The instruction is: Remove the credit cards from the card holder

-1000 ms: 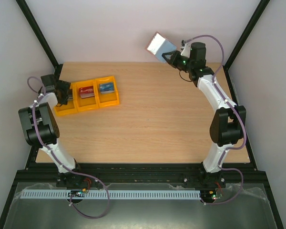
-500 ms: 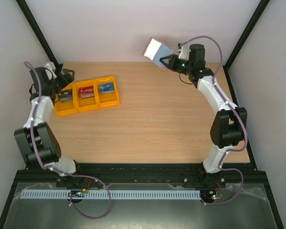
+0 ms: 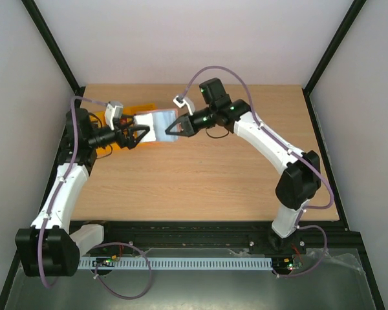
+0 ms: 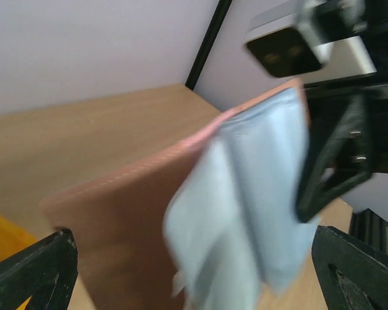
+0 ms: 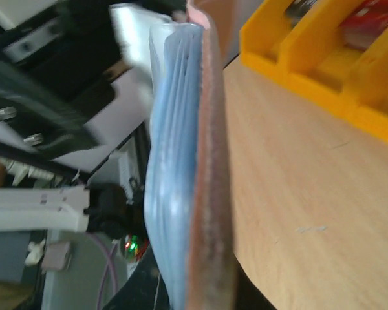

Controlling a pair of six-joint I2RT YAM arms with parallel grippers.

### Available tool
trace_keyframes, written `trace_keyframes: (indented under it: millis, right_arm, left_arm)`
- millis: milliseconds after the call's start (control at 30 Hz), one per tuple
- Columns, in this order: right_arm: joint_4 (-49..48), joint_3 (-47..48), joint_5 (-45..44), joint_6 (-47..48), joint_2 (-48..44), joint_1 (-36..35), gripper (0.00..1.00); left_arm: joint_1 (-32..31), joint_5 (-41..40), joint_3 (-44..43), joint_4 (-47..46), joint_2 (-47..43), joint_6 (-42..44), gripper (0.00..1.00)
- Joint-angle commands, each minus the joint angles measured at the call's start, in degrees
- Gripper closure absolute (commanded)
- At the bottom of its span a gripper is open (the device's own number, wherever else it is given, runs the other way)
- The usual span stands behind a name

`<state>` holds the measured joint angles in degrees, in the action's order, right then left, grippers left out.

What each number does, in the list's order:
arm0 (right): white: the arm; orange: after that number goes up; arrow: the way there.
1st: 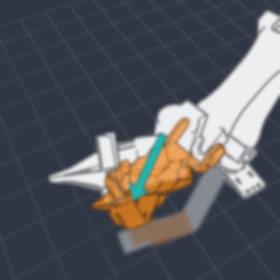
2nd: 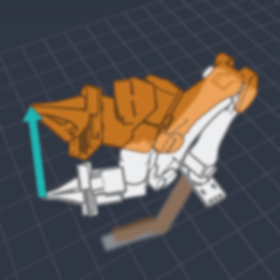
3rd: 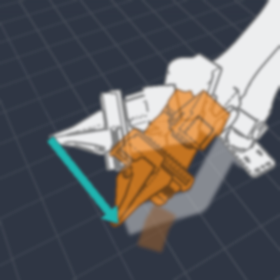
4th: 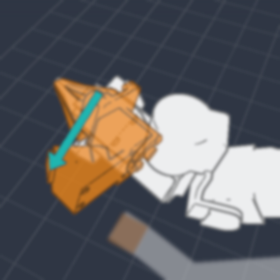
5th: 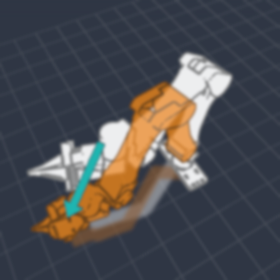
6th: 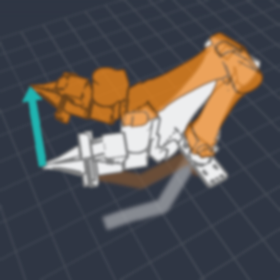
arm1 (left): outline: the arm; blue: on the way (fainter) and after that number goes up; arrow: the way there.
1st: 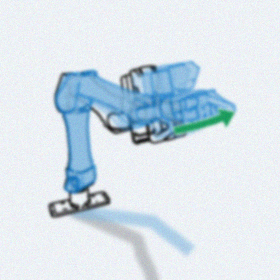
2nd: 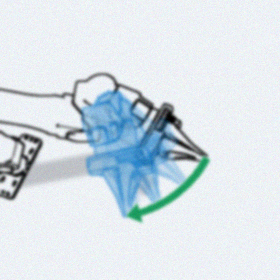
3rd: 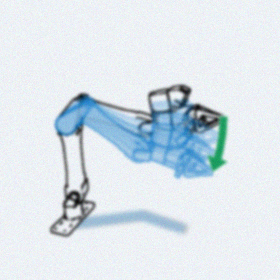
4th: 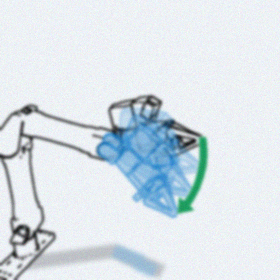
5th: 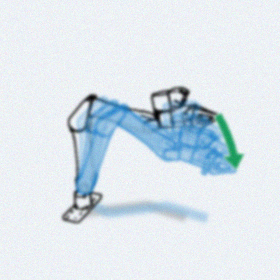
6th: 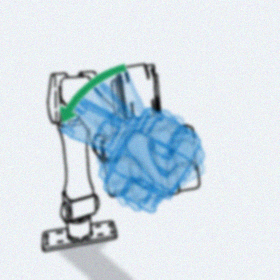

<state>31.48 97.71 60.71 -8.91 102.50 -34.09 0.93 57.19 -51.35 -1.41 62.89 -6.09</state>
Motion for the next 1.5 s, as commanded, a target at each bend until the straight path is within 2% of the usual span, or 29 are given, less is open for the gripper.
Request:
trace_keyframes:
  millis: [0,133,233,300,367,467,500,567,667,700,800,933,1100,1400,1467]
  right_arm:
    - [4.76,-2.33,2.63,5.27,-7.29,-3.66,0.98]
    - [1.08,-6.25,2.58,3.54,-11.21,-5.88,0.98]
    - [-3.01,-9.69,2.41,1.16,-14.01,-6.98,0.98]
    - [-5.41,-11.72,2.73,0.0,-15.49,-7.63,0.98]
    - [-7.58,-13.29,2.83,-1.18,-16.82,-7.96,0.98]
    - [-9.57,-15.56,2.92,-2.0,-18.84,-7.97,0.97]
    - [-10.09,-16.24,2.87,-1.96,-19.51,-8.01,0.94]
    - [-11.95,-17.96,2.63,-2.43,-20.98,-8.0,0.85]
    - [-13.66,-19.7,1.16,-2.29,-22.98,-7.49,0.57]
    - [-13.79,-20.11,0.54,-1.85,-23.7,-7.03,0.51]
    - [-14.7,-21.31,-0.49,-2.04,-25.76,-4.2,0.41]
    - [-17.18,-22.11,-1.6,-4.09,-26.69,-1.76,0.41]
    - [-22.1,-22.12,-3.33,-9.27,-25.07,-1.77,0.54]
    - [-28.05,-22.19,-6.88,-12.51,-23.33,-3.98,0.56]
    - [-28.26,-21.37,-6.38,-12.3,-22.22,-5.18,0.53]
  left_arm:
    - [0.02,1.73,4.46,2.32,-4.26,-1.71,0.01]
    - [-2.08,2.97,8.03,-0.13,-9.94,-3.19,0.01]
    - [-6.5,3.19,9.99,-0.75,-13.16,-2.93,0.01]
    - [-9.32,2.11,11.26,-2.69,-14.61,-5.17,0.08]
    - [-10.3,3.24,11.41,-5.02,-15.17,-7.51,0.28]
    - [-10.52,3.61,10.2,-5.15,-15.52,-8.09,0.86]
    - [-10.59,2.9,9.8,-4.91,-15.6,-8.06,0.96]
    - [-10.6,1.76,9.22,-4.93,-15.99,-8.41,0.98]
    - [-10.57,1.08,9.07,-5.78,-16.78,-9.35,0.98]
    - [-10.59,0.79,8.97,-5.95,-17.23,-9.6,0.98]
    - [-10.59,0.94,9.02,-6.57,-18.16,-9.32,0.98]
    - [-10.55,1.38,9.63,-9.08,-18.7,-9.8,0.98]
    - [-10.57,1.69,10.24,-12.62,-18.99,-10.74,0.98]
    - [-10.68,3.9,10.7,-14.12,-19.77,-9.2,0.98]
    - [-10.66,4.37,10.91,-14.66,-19.93,-8.47,0.98]
